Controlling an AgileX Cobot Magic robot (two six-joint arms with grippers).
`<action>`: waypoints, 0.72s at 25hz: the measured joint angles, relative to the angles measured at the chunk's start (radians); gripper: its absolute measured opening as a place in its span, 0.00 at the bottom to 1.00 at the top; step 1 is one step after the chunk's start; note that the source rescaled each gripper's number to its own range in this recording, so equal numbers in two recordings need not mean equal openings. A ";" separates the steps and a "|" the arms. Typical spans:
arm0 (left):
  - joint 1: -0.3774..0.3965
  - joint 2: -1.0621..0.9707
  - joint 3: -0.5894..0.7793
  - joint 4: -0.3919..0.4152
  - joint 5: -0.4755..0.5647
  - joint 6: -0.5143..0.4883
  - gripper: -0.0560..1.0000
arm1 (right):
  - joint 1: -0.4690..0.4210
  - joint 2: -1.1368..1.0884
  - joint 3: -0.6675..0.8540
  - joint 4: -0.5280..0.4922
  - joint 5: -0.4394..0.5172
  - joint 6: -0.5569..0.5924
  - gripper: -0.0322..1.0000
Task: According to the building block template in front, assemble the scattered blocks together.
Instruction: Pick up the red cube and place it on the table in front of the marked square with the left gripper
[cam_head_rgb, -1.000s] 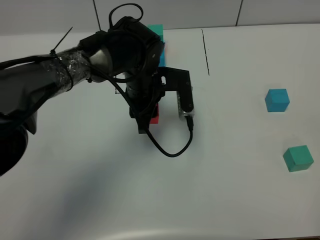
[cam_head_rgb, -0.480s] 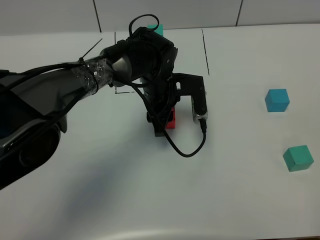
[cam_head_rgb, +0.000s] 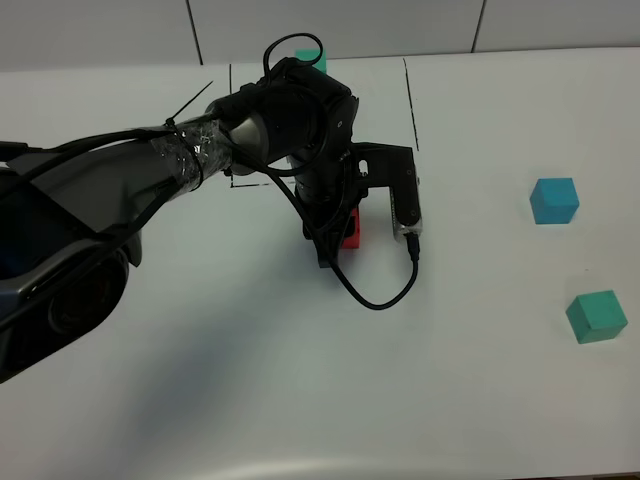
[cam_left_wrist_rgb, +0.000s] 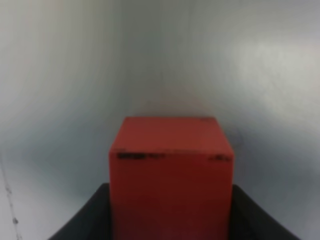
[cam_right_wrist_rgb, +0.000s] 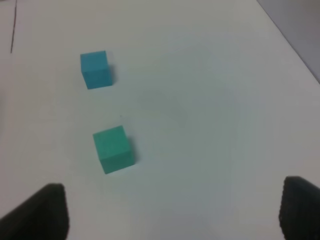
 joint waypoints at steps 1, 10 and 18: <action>0.000 0.003 -0.002 -0.002 0.003 0.000 0.06 | 0.000 0.000 0.000 0.000 0.000 0.000 0.79; 0.000 0.005 -0.004 -0.003 0.005 0.000 0.07 | 0.000 0.000 0.000 0.000 0.000 -0.001 0.79; 0.000 0.001 0.001 -0.013 0.012 -0.002 0.57 | 0.000 0.000 0.000 0.000 0.000 -0.001 0.79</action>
